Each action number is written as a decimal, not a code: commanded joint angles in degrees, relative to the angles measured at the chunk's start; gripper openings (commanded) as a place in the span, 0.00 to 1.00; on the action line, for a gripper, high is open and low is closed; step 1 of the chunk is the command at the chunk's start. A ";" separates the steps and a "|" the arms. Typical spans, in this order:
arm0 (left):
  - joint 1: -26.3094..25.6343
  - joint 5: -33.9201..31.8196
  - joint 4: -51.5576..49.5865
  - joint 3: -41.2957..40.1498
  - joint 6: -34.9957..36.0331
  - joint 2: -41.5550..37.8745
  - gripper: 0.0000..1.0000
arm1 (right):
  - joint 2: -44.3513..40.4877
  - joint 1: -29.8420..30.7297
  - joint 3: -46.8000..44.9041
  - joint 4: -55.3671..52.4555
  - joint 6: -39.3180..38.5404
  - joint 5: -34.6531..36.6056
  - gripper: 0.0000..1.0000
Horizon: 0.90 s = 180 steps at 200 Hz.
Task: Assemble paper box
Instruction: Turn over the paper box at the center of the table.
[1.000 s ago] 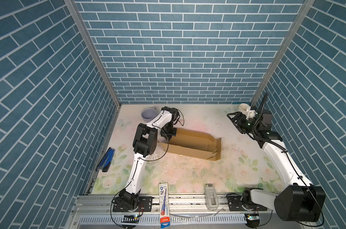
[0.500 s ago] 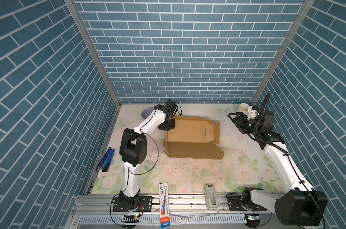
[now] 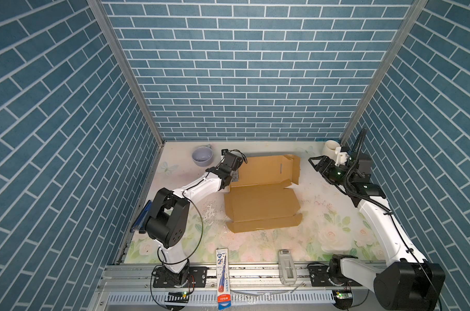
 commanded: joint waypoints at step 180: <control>-11.34 -24.84 76.59 -32.67 23.02 1.58 0.12 | 3.35 6.88 0.27 1.78 -7.89 2.89 0.82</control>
